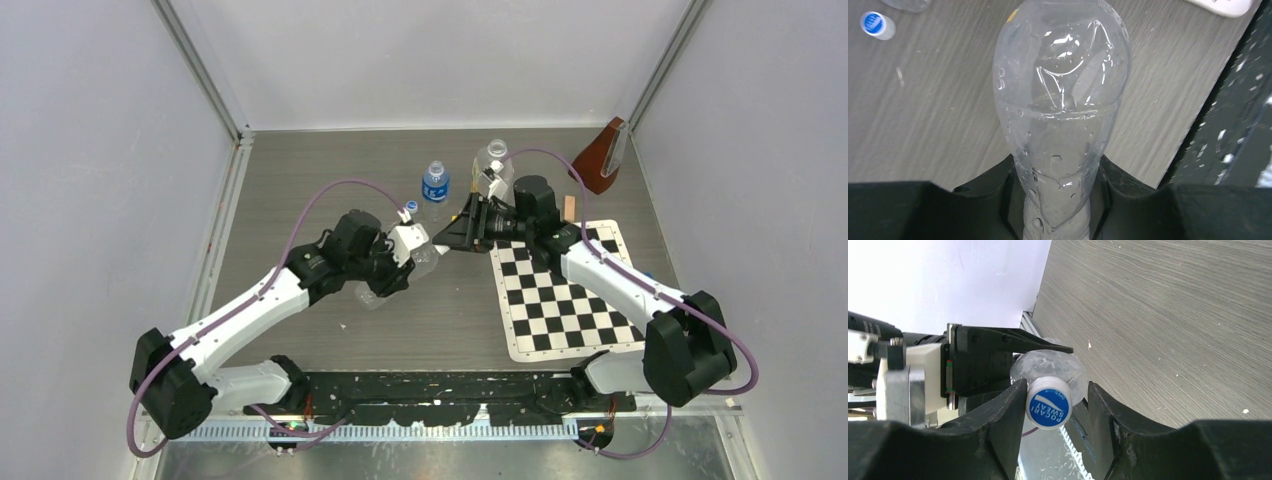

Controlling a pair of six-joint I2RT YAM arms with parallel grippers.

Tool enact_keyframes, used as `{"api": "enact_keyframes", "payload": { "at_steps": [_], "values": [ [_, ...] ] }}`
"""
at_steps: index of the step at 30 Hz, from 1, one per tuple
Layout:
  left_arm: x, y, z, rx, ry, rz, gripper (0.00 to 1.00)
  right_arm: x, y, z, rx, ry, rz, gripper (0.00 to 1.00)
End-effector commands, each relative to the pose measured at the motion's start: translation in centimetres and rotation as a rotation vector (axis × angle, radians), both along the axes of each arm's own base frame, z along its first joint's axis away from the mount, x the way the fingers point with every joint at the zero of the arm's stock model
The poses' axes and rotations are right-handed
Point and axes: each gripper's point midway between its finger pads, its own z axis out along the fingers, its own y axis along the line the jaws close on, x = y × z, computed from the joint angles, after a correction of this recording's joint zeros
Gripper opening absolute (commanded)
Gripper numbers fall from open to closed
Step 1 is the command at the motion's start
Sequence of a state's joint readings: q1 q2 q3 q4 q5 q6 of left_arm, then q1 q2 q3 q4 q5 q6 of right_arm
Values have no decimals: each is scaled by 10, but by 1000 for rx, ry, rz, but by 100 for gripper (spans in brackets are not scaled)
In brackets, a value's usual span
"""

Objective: Unscrew the bottle caps
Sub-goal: Pick up the plastic bottle at the center of the board, then unscrew the bottle cap from the plastic bottle.

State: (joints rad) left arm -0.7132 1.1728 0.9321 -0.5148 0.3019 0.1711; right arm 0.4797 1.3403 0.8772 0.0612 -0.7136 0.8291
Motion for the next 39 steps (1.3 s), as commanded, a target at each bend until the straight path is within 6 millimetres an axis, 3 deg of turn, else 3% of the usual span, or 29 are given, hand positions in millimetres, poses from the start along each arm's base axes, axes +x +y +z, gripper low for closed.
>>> {"api": "enact_keyframes", "payload": {
  "at_steps": [1, 17, 30, 35, 39],
  "values": [
    [8, 15, 14, 103, -222, -50, 0, 8, -11, 26, -7, -85, -53, 54],
    [14, 25, 4, 234, -307, -94, 0, -24, -6, 21, 59, -25, 79, 54],
    [12, 22, 4, 228, -309, -110, 0, -21, 8, 14, 59, -18, 123, 45],
    [11, 22, 2, 230, -301, -107, 0, -23, 11, 12, 58, -19, 132, 33],
    [10, 22, 1, 229, -298, -107, 0, -25, 10, 11, 56, -27, 137, 17]
  ]
}}
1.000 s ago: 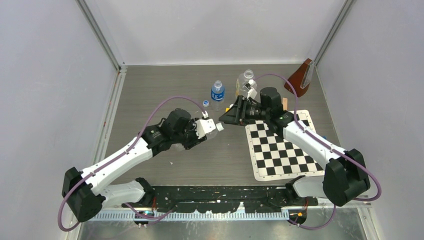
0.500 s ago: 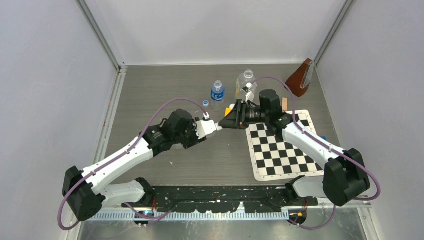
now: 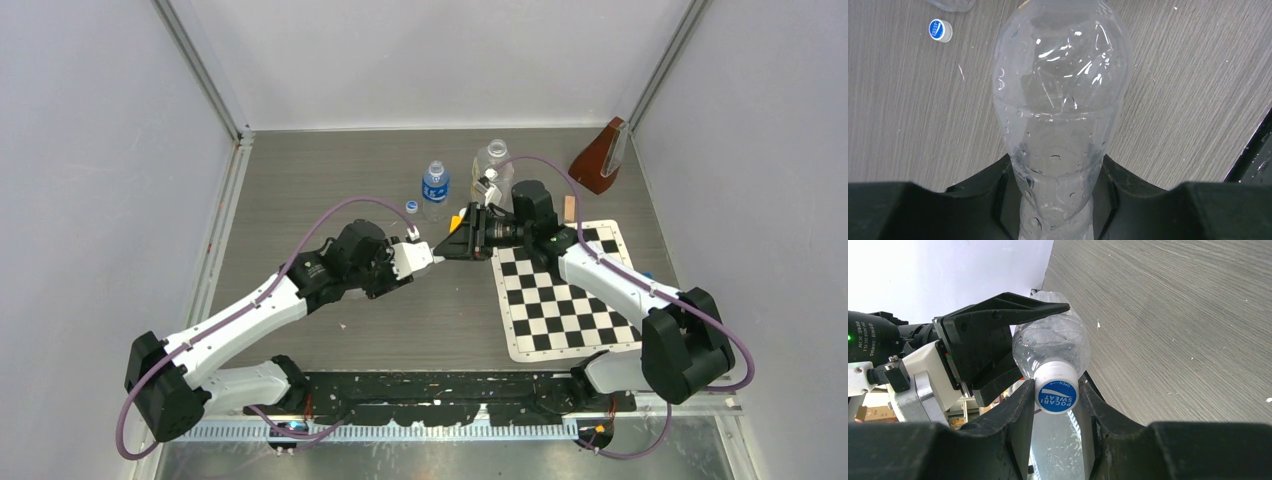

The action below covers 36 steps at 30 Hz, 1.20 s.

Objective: Unscrew the bottle caps
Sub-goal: Unscrew the bottle cap from the plastic bottle.

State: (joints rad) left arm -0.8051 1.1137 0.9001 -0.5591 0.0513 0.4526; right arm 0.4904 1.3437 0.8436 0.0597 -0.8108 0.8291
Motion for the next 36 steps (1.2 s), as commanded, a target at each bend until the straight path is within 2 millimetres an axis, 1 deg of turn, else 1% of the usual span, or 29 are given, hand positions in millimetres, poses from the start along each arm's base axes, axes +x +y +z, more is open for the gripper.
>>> {"api": "enact_keyframes", "payload": {
  "at_steps": [1, 3, 5, 7, 11, 12, 14, 15, 20, 23, 27, 28, 30, 33, 36],
  "values": [
    [1, -5, 4, -22, -14, -12, 0, -2, 7, 20, 46, -84, 43, 11],
    [0, -6, 5, -28, -11, -15, 0, -6, 7, 21, 50, -110, 68, 3],
    [-2, -9, 6, -40, -8, -25, 0, -11, 6, 23, 50, -160, 90, 1],
    [-5, -12, 6, -53, 9, -47, 0, -15, 5, 26, 52, -233, 110, 1],
    [-13, -19, 5, -73, 43, -88, 0, -20, 3, 30, 62, -388, 118, 1],
    [-15, -20, 5, -75, 53, -95, 0, -19, 3, 33, 72, -433, 113, 1],
    [-18, -21, 6, -83, 64, -110, 0, -18, 2, 33, 73, -529, 109, 1],
    [-20, -22, 6, -87, 70, -120, 0, -17, 1, 30, 67, -548, 100, 1],
    [-33, -28, 10, -117, 109, -177, 0, -19, 3, 29, 54, -722, 138, 1],
    [-43, -32, 11, -141, 141, -228, 0, -26, 3, 28, 54, -835, 192, 0],
    [-54, -38, 13, -166, 181, -277, 0, -43, 2, 27, 76, -1061, 302, 0],
    [-56, -38, 14, -169, 186, -282, 0, -45, 0, 24, 68, -1139, 325, 0],
    [-59, -39, 15, -175, 197, -295, 0, -49, -3, 22, 64, -1233, 353, 0],
    [-62, -39, 14, -176, 209, -304, 0, -49, -6, 19, 34, -1304, 373, 0],
    [-62, -39, 14, -177, 208, -303, 0, -46, -7, 17, 14, -1319, 372, 0]
  ]
}}
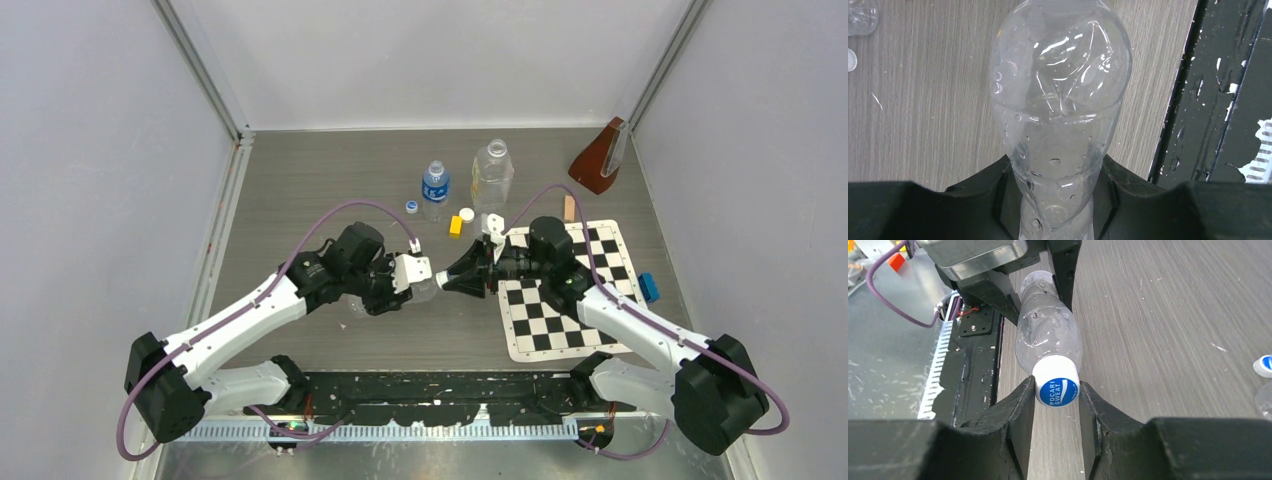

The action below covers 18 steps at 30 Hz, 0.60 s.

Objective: Unscrew the bottle caps
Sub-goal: Unscrew the bottle cap from the plastic bottle.

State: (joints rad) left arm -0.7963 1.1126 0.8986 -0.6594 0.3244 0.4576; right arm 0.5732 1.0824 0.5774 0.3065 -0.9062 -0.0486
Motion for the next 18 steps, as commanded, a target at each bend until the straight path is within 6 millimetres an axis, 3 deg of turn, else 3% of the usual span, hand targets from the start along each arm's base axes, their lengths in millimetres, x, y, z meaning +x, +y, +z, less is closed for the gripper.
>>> {"api": "enact_keyframes", "payload": {
  "at_steps": [1, 6, 7, 8, 10, 12, 14, 18],
  "values": [
    [-13, -24, 26, -122, 4, -110, 0, 6, 4, 20, 33, -276, 41, 0],
    [-10, -22, 25, -111, -6, -98, 0, 18, 1, 19, 34, -267, -55, 3],
    [-7, -20, 25, -104, -19, -86, 0, 20, 0, 26, 61, -252, -83, 12],
    [-4, -19, 24, -92, -31, -71, 0, 28, -3, 24, 66, -228, -147, 29],
    [5, -13, 21, -58, -64, -29, 0, 34, -5, 40, 152, -162, -230, 49],
    [15, -6, 20, -28, -101, 14, 0, 34, -7, 48, 214, -43, -280, 58],
    [24, 0, 20, -5, -143, 53, 0, 31, -6, 54, 279, 144, -314, 61],
    [36, 6, 25, 0, -212, 104, 0, 52, -9, 58, 347, 493, -488, 62]
  ]
}}
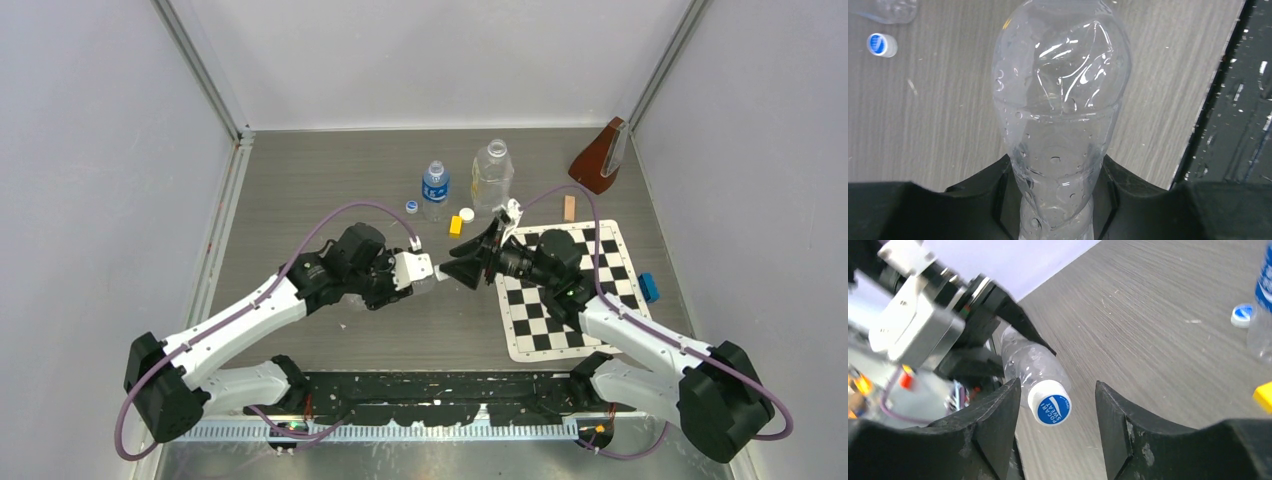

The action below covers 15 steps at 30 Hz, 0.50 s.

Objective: Unscrew the bottle caps
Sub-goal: Unscrew the bottle cap from the plastic bottle.

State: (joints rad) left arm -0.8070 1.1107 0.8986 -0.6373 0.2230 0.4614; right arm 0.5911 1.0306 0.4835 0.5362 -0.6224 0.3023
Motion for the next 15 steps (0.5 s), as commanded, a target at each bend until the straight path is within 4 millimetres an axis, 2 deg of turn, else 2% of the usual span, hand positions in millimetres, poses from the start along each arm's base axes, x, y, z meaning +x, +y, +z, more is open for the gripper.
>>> {"api": "enact_keyframes", "payload": {
  "at_steps": [1, 2, 3, 4, 5, 6, 12, 15],
  "values": [
    [23, 1, 25, -35, -154, 56, 0, 28, -4, 44, 231, 345, -210, 62],
    [25, 2, 27, -33, -167, 64, 0, 27, -2, 34, 214, 441, -222, 61],
    [27, 4, 28, -31, -176, 72, 0, 27, 0, 40, 214, 467, -211, 61],
    [28, 5, 28, -29, -185, 78, 0, 25, 1, 29, 183, 541, -216, 61],
    [28, 6, 28, -27, -190, 79, 0, 23, 3, 34, 178, 556, -203, 60],
    [28, 6, 28, -23, -191, 78, 0, 22, 4, 24, 149, 607, -209, 60],
    [30, 6, 26, -10, -197, 78, 0, 17, 17, 20, 105, 710, -139, 61],
    [31, 5, 25, -7, -197, 78, 0, 12, 25, 21, 80, 752, -76, 58]
  ]
}}
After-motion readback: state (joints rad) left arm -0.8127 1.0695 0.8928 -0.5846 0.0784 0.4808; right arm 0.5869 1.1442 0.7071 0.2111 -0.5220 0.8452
